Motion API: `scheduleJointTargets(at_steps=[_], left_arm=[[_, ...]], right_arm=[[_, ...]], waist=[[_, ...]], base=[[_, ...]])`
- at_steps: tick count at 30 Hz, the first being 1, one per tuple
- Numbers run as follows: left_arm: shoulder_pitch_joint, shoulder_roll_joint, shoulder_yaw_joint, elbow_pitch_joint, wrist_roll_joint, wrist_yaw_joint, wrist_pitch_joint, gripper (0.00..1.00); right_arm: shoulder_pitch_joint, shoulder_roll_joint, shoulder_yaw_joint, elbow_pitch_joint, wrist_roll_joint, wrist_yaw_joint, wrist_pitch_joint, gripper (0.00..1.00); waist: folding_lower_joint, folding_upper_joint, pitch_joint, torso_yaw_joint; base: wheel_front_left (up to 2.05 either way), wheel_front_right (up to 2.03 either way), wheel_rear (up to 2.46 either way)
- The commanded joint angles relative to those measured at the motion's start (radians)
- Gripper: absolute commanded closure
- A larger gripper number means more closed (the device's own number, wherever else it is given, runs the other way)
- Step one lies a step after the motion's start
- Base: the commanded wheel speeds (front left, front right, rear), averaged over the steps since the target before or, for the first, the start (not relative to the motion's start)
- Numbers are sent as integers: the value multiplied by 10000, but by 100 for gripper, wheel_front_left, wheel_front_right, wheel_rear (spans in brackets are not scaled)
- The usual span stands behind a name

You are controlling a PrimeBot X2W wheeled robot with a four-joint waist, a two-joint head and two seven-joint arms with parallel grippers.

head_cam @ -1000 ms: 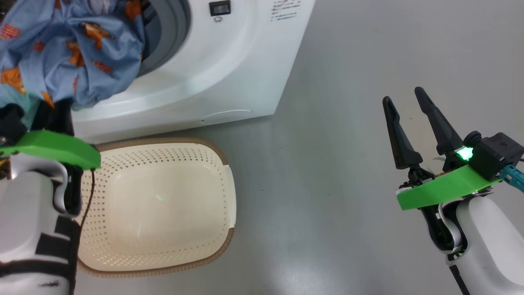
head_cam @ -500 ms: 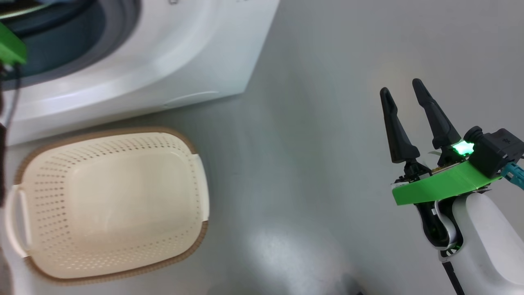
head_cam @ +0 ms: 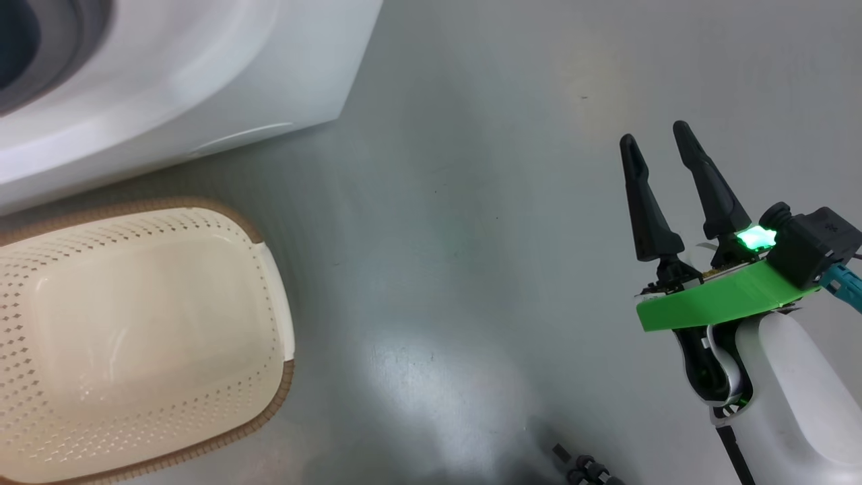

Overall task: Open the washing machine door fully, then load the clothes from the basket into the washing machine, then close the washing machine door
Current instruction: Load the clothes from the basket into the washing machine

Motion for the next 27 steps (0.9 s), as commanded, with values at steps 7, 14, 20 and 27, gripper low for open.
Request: scheduleJointTargets(at_steps=[7, 14, 20, 27], left_arm=[[502, 490, -387, -412, -550, 8, -744, 0], [1908, -34, -178, -173, -936, 252, -3000, 0], [3101, -647, -91, -130, -1159, 238, -4313, 0], [4575, -1023, 18, -753, -1339, 138, -4617, 0]], right_arm=[[6, -175, 184, -84, -14, 44, -51, 0], [58, -343, 407, 238, 13, 44, -51, 0], [207, -571, 501, 549, 83, 44, -51, 0], [508, -769, 559, 814, 239, 44, -51, 0]], waist=[[0, 0, -502, 444], [0, 0, -1488, 904], [0, 0, -2458, 1376], [0, 0, -3648, 1838]], base=[[0, 0, 0], [0, 0, 0], [0, 0, 0], [0, 0, 0]])
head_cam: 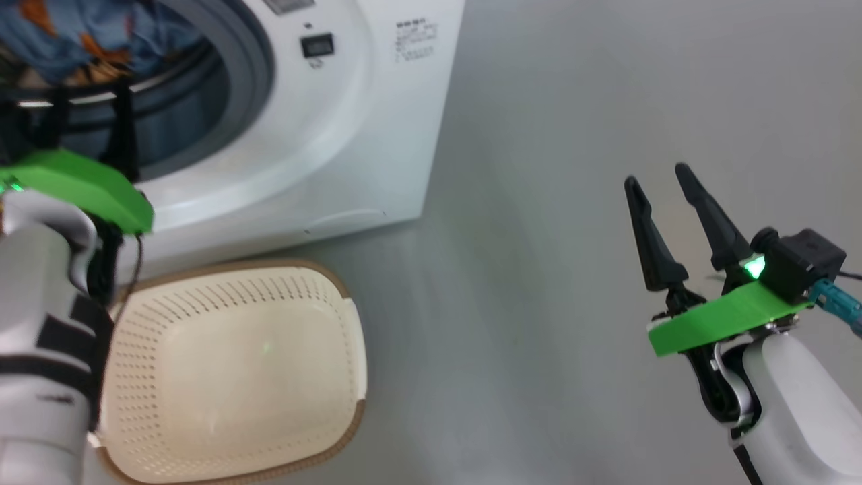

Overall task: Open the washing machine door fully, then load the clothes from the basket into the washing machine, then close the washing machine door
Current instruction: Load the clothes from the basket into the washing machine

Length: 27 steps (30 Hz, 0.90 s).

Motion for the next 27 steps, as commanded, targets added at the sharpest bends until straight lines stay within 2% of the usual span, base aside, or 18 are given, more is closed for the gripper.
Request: scheduleJointTargets(at_steps=[1, 11, 18, 27], left_arm=[[338, 397, 296, -460, -93, -30, -107, 0], [3946, 240, 1489, -4031, 231, 578, -116, 0], [5842, 45, 1860, -5817, 487, 660, -117, 0], [7726, -271, 2196, -7216, 571, 790, -117, 0]], right_arm=[[300, -135, 196, -147, 167, 44, -51, 0], [903, -286, 138, 31, 374, 44, -51, 0], [1191, -402, 80, -24, 309, 44, -51, 0], [1589, -532, -27, -253, 281, 44, -51, 0]], waist=[[0, 0, -994, 583], [0, 0, -2436, 974], [0, 0, -2947, 1105], [0, 0, -3636, 1142]], base=[[0, 0, 0], [0, 0, 0], [0, 0, 0], [0, 0, 0]])
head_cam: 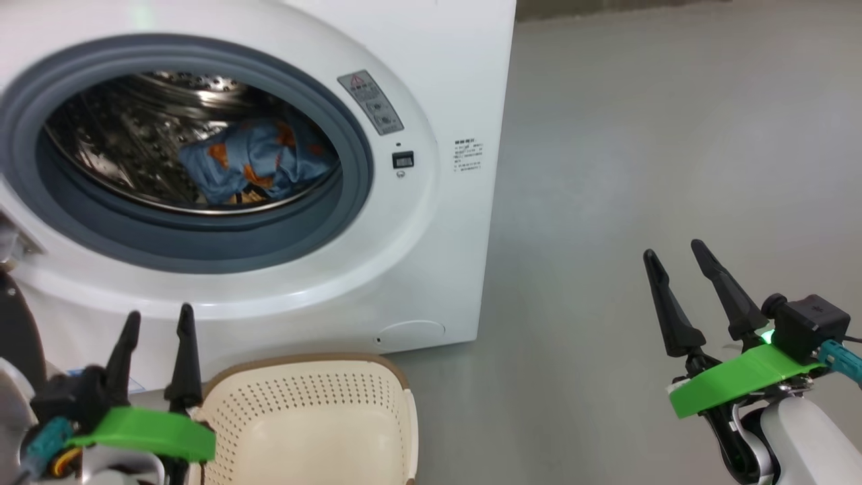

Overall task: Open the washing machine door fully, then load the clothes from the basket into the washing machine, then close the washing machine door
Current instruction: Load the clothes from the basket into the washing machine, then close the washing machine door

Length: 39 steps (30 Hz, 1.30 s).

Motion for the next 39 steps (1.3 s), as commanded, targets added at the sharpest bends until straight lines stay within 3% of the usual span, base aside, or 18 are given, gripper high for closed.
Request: scheduleJointTargets(at_steps=[1, 16, 39], left_arm=[[81, 226, 411, -451, 70, 79, -64, 0], [1136, -140, 689, -1359, -76, 18, -64, 0], [1028, -487, 944, -1203, 361, -302, -64, 0]], right_arm=[[93, -153, 63, -320, 16, 44, -51, 0], [433, -211, 7, -408, 6, 44, -51, 0], [284, -227, 137, -306, 106, 44, -51, 0]], waist=[[0, -1, -262, 76], [0, -1, -533, 156], [0, -1, -404, 178]], base=[[0, 0, 0], [0, 0, 0], [0, 0, 0]])
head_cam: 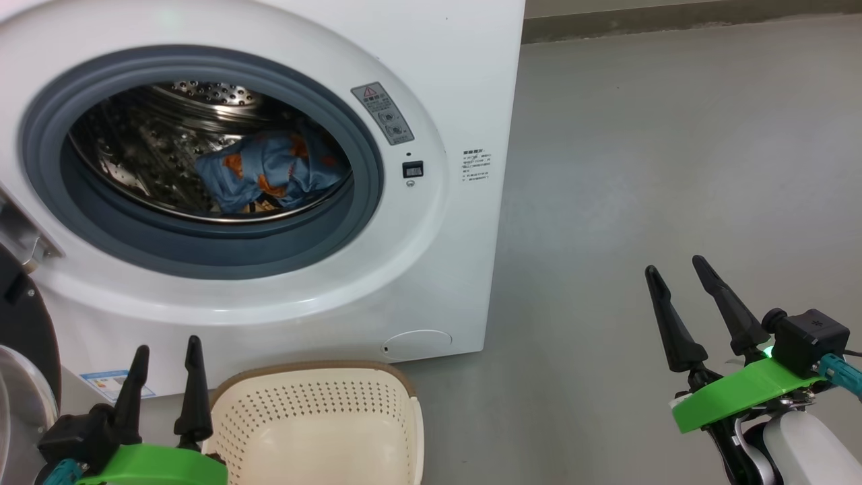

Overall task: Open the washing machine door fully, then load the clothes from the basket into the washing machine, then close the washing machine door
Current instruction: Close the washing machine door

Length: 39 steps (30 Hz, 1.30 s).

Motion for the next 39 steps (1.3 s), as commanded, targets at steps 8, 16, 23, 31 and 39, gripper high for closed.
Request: scheduleJointTargets(at_steps=[8, 16, 23, 31, 39], left_arm=[[-334, 112, 473, -121, 209, -75, -64, 0], [-323, 43, 660, -129, 267, -124, -64, 0], [-321, -5, 742, -92, 365, -165, -64, 0], [-327, -46, 771, -51, 406, -258, -65, 0], [-315, -93, 799, 13, 446, -295, -65, 0]], right_arm=[[-169, -142, 191, -179, 132, 44, -51, 0], [-182, -139, 209, -168, 148, 44, -51, 0], [-182, -112, 205, -142, 156, 44, -51, 0], [-170, -94, 210, -118, 172, 44, -51, 0], [-151, -101, 224, -103, 180, 44, -51, 0]], waist=[[0, -1, -46, 19], [0, -1, -53, 20], [0, -1, -63, 8], [0, -1, -102, -8], [0, -1, -151, -25]], base=[[0, 0, 0], [-22, 22, 0], [-118, 118, 0], [-137, 137, 0], [-39, 39, 0]])
